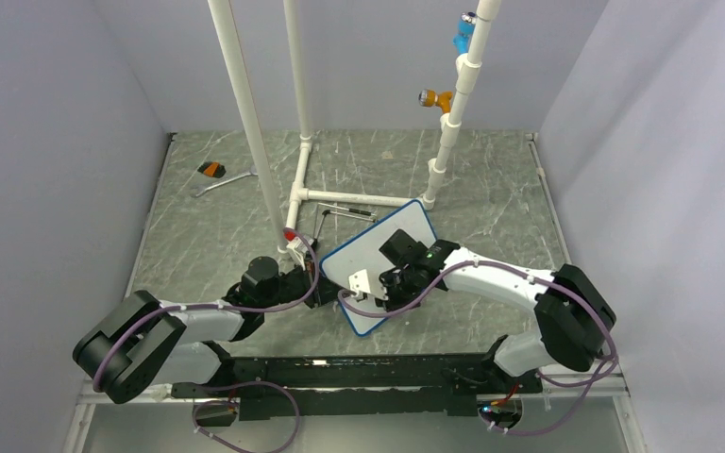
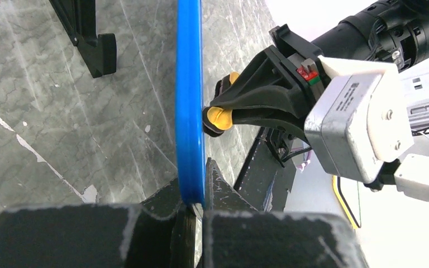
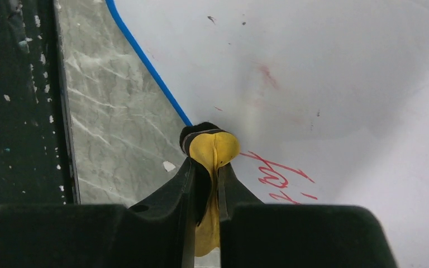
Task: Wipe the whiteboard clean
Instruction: Erase the whiteboard at the center of the board.
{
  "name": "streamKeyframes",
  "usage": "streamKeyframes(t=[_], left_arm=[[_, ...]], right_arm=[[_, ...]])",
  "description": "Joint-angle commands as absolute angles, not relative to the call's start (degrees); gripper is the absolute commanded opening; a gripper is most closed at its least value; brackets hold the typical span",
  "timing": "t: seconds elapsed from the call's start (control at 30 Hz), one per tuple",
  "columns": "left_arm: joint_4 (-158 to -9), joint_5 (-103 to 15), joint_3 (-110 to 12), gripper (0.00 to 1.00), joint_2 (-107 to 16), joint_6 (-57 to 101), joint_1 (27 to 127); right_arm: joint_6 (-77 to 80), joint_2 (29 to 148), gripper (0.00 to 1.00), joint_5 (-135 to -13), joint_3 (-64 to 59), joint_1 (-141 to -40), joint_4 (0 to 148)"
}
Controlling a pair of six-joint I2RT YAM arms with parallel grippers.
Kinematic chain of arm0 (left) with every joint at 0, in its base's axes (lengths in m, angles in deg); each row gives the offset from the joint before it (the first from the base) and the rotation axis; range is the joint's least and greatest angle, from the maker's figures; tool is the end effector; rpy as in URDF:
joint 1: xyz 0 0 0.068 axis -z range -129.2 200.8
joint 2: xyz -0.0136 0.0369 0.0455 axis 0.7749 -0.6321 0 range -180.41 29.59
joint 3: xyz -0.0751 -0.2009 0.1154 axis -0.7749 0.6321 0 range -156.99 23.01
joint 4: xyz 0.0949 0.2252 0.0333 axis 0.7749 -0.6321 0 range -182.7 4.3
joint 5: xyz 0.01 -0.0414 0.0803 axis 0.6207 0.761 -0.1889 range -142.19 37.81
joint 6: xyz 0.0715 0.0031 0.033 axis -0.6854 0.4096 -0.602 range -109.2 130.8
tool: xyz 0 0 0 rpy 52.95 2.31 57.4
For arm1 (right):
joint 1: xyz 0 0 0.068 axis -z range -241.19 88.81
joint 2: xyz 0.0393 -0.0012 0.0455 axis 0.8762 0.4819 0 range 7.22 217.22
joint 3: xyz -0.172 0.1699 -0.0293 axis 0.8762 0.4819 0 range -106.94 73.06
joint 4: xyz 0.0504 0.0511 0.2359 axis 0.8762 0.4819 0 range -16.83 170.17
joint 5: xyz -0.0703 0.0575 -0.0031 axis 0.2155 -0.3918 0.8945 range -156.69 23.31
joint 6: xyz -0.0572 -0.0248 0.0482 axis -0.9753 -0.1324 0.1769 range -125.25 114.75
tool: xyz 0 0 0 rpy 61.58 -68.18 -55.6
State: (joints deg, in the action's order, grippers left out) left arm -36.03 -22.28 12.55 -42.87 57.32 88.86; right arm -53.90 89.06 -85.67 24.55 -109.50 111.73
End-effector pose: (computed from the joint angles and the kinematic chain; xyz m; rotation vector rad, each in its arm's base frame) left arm 0.1678 -0.1743 0.1338 0.2793 2.0113 -1.4674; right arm 0.1526 0.2043 0.1379 -2.1377 1.7937 0.4652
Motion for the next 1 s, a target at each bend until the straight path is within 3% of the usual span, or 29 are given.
streamKeyframes(t=[0.0, 0.23, 0.47, 0.63, 0.97], left_arm=[[-33.10, -16.59, 11.66, 0.00, -41.39, 57.71, 89.82], [-32.40, -16.37, 11.31, 0.00, -42.47, 58.02, 89.84], [-34.19, -16.31, 10.91, 0.00, -41.77, 57.32, 89.82], [-34.23, -16.49, 11.21, 0.00, -41.27, 57.29, 89.87], [-32.79, -16.14, 11.38, 0.00, -42.14, 57.61, 89.88]], right_arm=[[-46.35, 85.79, 0.00, -78.55, 24.58, -108.58, 100.00], [-41.16, 81.59, 0.00, -74.71, 26.48, -104.60, 93.85], [-52.65, 89.98, 0.00, -86.71, 22.76, -105.60, 111.59], [-55.58, 92.71, 0.00, -86.54, 22.36, -109.16, 114.62], [-43.50, 86.19, 0.00, -78.01, 24.12, -107.47, 99.09]])
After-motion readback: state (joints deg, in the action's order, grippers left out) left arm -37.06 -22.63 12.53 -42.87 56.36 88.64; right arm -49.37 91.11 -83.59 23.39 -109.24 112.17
